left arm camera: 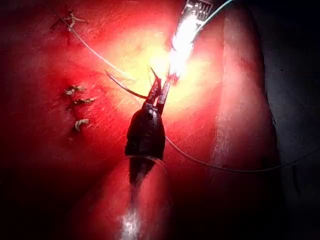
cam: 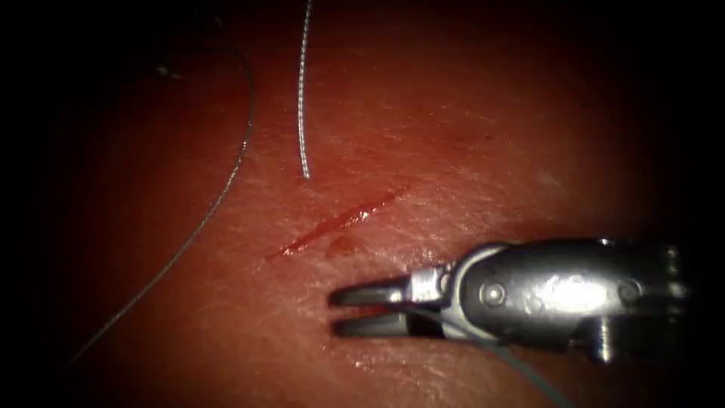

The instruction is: Wound Closure

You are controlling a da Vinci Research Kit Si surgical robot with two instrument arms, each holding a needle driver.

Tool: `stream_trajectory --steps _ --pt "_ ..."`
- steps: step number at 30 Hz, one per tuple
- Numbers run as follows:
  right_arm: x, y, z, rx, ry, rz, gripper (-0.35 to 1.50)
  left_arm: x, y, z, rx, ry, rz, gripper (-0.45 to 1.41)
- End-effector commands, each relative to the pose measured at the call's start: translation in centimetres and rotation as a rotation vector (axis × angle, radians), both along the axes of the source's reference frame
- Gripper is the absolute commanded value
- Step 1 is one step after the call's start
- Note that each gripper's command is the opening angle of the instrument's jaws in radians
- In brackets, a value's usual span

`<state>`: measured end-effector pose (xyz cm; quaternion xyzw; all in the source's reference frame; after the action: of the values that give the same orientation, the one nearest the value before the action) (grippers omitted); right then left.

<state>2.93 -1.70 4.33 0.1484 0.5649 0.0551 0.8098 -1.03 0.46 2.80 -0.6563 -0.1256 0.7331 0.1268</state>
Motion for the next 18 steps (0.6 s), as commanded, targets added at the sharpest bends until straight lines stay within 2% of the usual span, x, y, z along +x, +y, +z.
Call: stream_trajectory --steps 1,8,18 --pt "0.03 -0.02 0.02 0.001 0.0 0.006 -0.35 -0.05 -0.06 0.07 0.004 -0.002 0.001 -0.38" --pt "-0.02 -0.02 -0.03 -0.018 -0.025 -0.003 -0.35 -0.05 -0.06 0.07 0.004 -0.002 0.001 -0.38" --pt "-0.04 -0.14 -0.1 0.001 -0.034 -0.084 -0.35 -0.05 -0.05 0.07 0.004 -0.002 0.001 -0.38"
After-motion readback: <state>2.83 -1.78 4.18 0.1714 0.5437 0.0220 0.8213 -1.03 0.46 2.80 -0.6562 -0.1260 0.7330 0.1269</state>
